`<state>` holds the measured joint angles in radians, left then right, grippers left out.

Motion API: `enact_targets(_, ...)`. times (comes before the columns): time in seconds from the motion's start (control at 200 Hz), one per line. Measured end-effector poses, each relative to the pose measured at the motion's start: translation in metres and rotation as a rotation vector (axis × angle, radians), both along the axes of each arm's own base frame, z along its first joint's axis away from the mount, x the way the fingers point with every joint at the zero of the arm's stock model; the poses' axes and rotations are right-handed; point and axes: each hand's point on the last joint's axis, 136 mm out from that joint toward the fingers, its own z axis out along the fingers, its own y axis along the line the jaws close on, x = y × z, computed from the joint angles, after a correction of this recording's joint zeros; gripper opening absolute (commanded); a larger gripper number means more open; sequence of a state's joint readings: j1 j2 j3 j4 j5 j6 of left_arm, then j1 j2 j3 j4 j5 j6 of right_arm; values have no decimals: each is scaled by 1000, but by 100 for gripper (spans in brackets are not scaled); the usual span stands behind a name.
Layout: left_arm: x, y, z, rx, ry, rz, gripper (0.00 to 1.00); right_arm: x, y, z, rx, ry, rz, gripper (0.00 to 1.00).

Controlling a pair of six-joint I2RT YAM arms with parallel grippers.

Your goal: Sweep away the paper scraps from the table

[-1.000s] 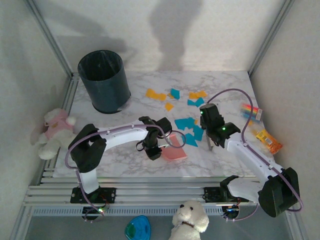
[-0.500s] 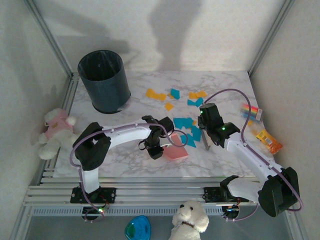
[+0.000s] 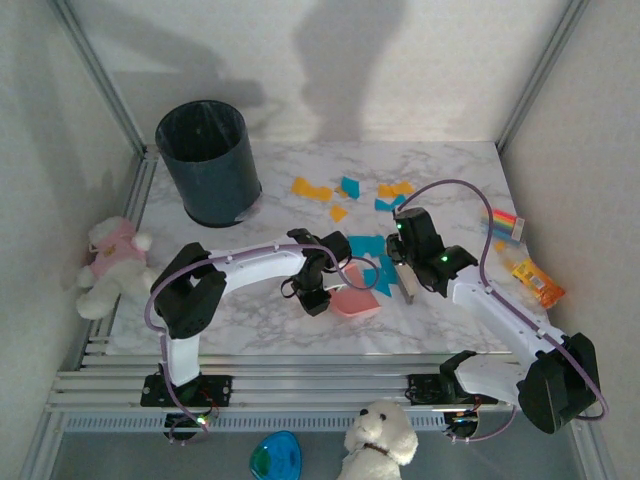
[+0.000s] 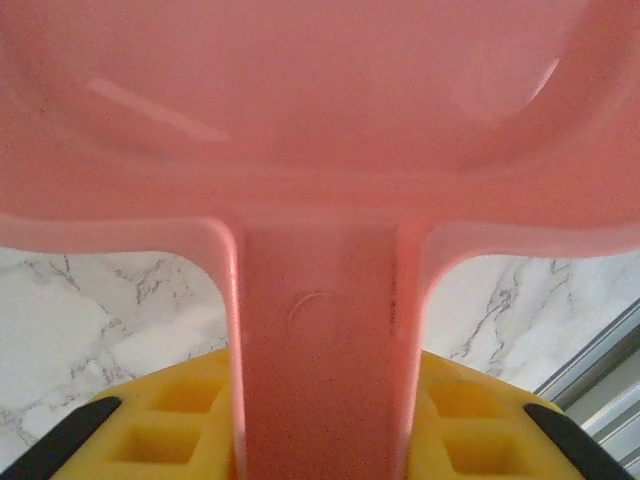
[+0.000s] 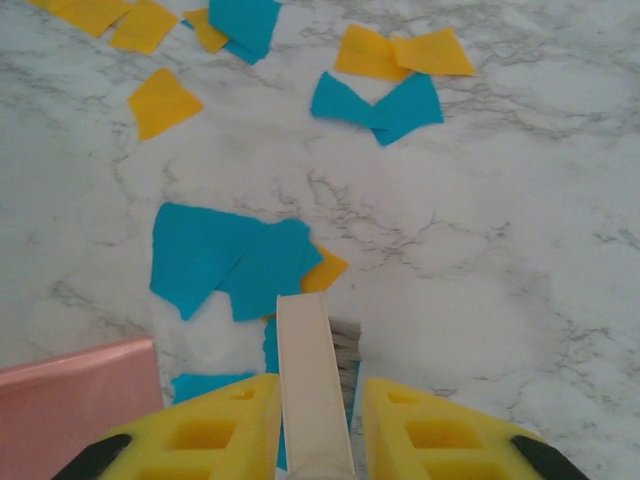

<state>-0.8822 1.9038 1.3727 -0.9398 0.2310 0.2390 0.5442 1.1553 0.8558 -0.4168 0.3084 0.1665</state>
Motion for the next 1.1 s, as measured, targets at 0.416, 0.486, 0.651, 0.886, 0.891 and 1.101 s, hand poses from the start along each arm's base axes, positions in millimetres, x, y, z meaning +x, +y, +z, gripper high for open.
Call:
enact_targets(0.416, 2, 1, -3, 15, -3, -1, 0, -5, 1, 16, 28, -37, 18, 0)
enact_targets(0.486, 2, 2, -4, 17, -5, -1, 0, -5, -4, 20, 21, -56, -3, 0)
enact_targets(0.651, 2, 2, -4, 17, -6, 0, 0, -1, -18, 24, -18, -87, -74, 0)
enact_targets(0.886, 4, 1, -3, 19, -14, 0, 0, -1, -24, 9, -54, -65, -106, 0)
enact_targets(0.891, 4, 1, -3, 18, -14, 0, 0, -1, -24, 9, -55, -64, -106, 0)
enact_targets(1.101, 4, 1, -3, 18, -14, 0, 0, 0, -12, 4, -20, -60, -49, 0)
